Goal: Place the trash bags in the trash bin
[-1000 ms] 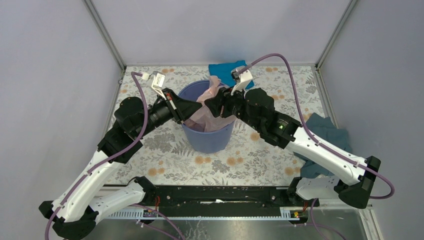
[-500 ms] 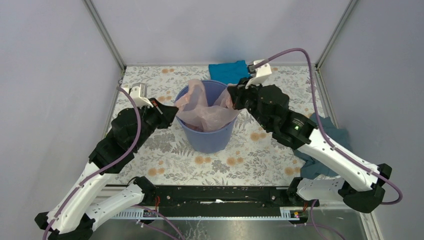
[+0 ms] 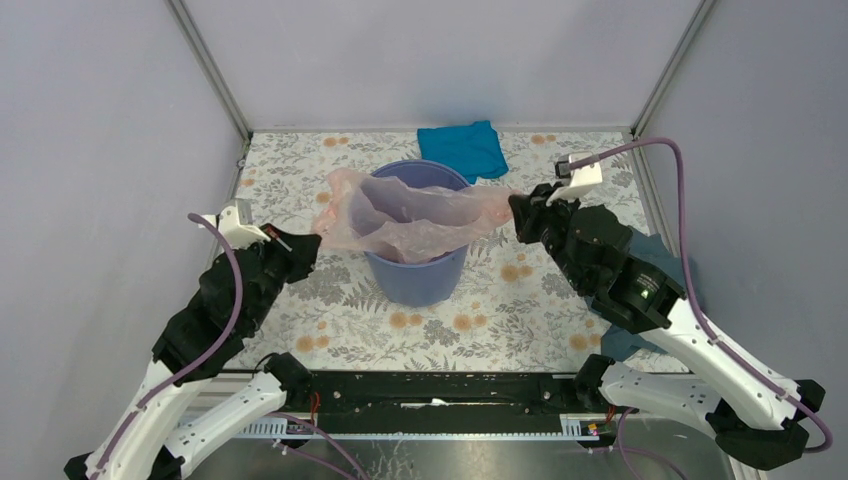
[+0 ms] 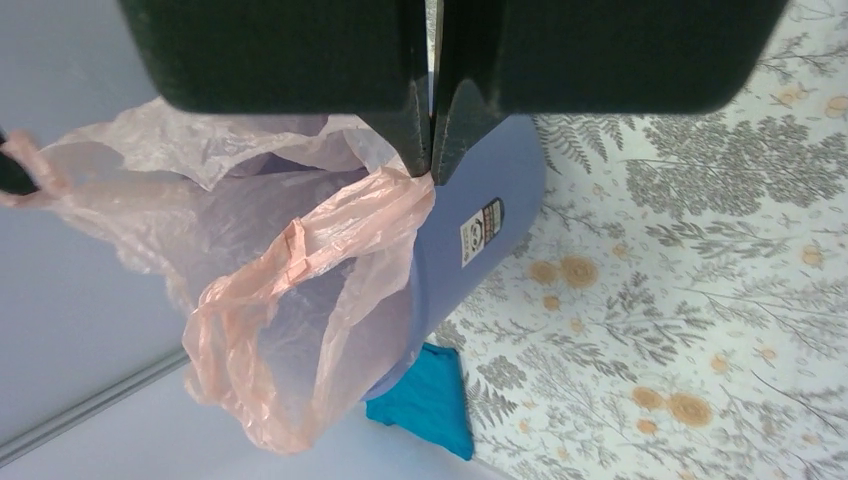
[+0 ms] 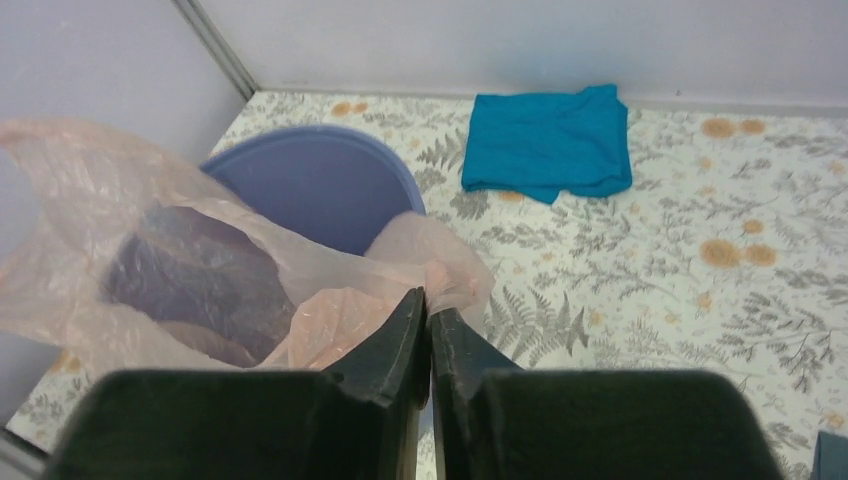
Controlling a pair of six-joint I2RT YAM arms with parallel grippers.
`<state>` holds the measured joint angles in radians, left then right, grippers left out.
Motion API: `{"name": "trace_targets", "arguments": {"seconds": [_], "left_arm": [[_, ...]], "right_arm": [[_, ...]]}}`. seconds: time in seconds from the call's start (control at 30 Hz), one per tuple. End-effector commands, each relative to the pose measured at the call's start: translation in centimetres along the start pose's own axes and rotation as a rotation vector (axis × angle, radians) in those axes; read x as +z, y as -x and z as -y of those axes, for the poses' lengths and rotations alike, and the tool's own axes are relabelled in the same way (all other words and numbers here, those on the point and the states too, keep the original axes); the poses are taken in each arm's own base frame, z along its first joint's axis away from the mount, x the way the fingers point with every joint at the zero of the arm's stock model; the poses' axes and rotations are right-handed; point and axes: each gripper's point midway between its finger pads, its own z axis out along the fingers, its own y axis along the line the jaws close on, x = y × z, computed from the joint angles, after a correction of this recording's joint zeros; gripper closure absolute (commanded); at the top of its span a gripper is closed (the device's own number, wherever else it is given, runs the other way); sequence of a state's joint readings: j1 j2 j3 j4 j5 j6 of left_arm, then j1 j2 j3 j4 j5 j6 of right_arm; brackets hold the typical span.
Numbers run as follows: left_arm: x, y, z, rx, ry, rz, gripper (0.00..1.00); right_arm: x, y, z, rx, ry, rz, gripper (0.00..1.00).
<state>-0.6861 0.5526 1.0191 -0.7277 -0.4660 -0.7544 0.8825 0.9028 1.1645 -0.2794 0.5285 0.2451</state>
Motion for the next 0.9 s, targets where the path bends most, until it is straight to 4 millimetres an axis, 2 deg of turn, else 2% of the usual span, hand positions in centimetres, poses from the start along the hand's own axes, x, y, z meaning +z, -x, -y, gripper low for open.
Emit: {"name": "trace_targets", "arguments": {"seconds": [0.0, 0.1, 0.13, 0.23, 0.3, 0.33, 0.43, 0.57, 0.63, 0.77, 0.87], "left_arm": [[0.2, -2.5, 0.8, -0.085, -0.042, -0.097, 1.00], [-0.3, -3.6, 1.2, -0.142, -0.076, -0.143, 1.00], [-0.4, -3.9, 1.3, -0.160, -0.085, -0.151, 1.00], [-0.8, -4.6, 1.7, -0.181, -0.116, -0.187, 1.00], [-1.0, -4.9, 2.3, -0.185, -0.139, -0.214, 1.00], [-1.0, -5.2, 2.6, -0.184, -0.153, -0.232, 1.00], [-1.0, -6.2, 3.5, -0.190, -0.191, -0.285, 1.00], [-1.1, -6.4, 3.4, -0.197, -0.207, -0.283, 1.00], [-1.2, -6.0, 3.2, -0.194, -0.209, -0.256, 1.00], [-1.2, -5.6, 2.9, -0.170, -0.201, -0.238, 1.00], [-1.1, -5.8, 2.7, -0.153, -0.193, -0.238, 1.00]], "right_arm": [[-0.5, -1.5, -1.2, 0.075, 0.091, -0.016, 0.86], [-1.0, -1.7, -1.6, 0.110, 0.116, -0.028, 0.79], [-1.1, -1.9, -1.5, 0.122, 0.112, -0.040, 0.72], [-1.7, -2.7, -1.7, 0.150, 0.120, -0.092, 0.35], [-2.3, -3.1, -1.8, 0.191, 0.123, -0.132, 0.17], [-2.7, -3.4, -2.0, 0.232, 0.123, -0.157, 0.13], [-3.5, -4.3, -2.8, 0.315, 0.146, -0.235, 0.05], [-4.5, -3.9, -5.7, 0.337, 0.303, -0.276, 0.00], [-5.0, -3.3, -6.3, 0.330, 0.356, -0.260, 0.00], [-5.4, -2.1, -5.7, 0.321, 0.352, -0.197, 0.00], [-4.4, -2.6, -5.1, 0.308, 0.307, -0.183, 0.05]]}}
